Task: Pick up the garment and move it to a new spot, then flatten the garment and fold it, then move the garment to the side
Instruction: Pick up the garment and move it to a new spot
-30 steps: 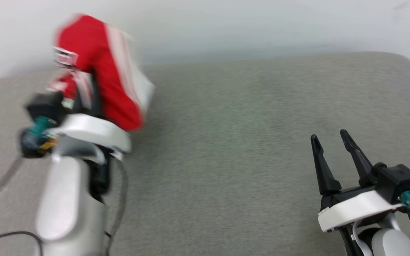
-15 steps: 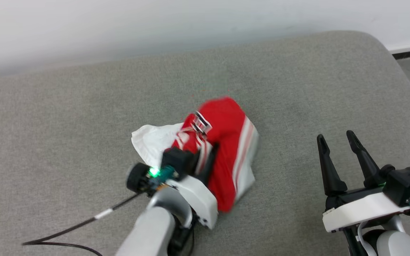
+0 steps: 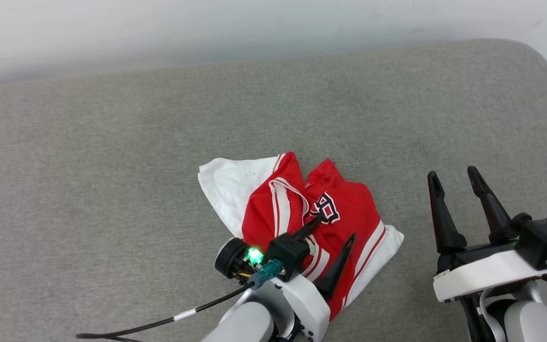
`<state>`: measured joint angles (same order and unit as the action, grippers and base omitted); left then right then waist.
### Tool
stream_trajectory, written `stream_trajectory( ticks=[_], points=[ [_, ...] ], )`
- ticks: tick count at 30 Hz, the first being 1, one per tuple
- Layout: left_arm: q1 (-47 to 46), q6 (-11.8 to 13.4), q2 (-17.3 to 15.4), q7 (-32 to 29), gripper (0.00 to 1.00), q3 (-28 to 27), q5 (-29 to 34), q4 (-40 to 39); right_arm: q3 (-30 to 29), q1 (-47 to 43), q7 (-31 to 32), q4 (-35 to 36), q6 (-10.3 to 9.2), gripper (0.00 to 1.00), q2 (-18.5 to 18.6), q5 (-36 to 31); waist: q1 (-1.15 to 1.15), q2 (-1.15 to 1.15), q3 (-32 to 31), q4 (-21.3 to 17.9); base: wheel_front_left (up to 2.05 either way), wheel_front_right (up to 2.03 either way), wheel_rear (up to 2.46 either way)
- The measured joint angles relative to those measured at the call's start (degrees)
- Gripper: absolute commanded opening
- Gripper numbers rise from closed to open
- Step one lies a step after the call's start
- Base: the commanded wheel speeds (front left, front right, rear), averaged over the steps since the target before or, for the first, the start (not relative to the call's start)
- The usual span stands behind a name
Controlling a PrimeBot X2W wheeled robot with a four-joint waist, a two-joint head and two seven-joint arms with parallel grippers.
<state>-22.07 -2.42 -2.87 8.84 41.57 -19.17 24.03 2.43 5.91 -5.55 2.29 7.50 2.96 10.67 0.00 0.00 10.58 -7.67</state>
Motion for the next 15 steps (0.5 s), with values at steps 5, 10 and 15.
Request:
stream_trajectory(
  ticks=[5,10,15],
  points=[
    [-0.7,2.8,0.0,4.8,1.0,-1.3,-2.8,-3.2,-0.9,-0.5,0.6,0.0,0.0,1.0,0.0,-0.6,0.0,0.0,-2.1,1.8,0.0,0.0,0.0],
    [-0.4,6.9,-1.0,6.0,1.0,-7.1,-3.5,-5.6,-1.9,-1.9,1.6,0.3,0.0,1.0,0.0,-0.8,0.0,0.0,-4.0,3.9,0.0,0.0,0.0],
    [2.6,10.8,-5.2,6.1,1.0,-14.7,-4.5,-8.0,-2.5,-3.4,2.3,0.7,0.0,1.0,0.0,-1.2,0.0,0.0,-5.9,5.5,0.0,0.0,0.0]
  ],
)
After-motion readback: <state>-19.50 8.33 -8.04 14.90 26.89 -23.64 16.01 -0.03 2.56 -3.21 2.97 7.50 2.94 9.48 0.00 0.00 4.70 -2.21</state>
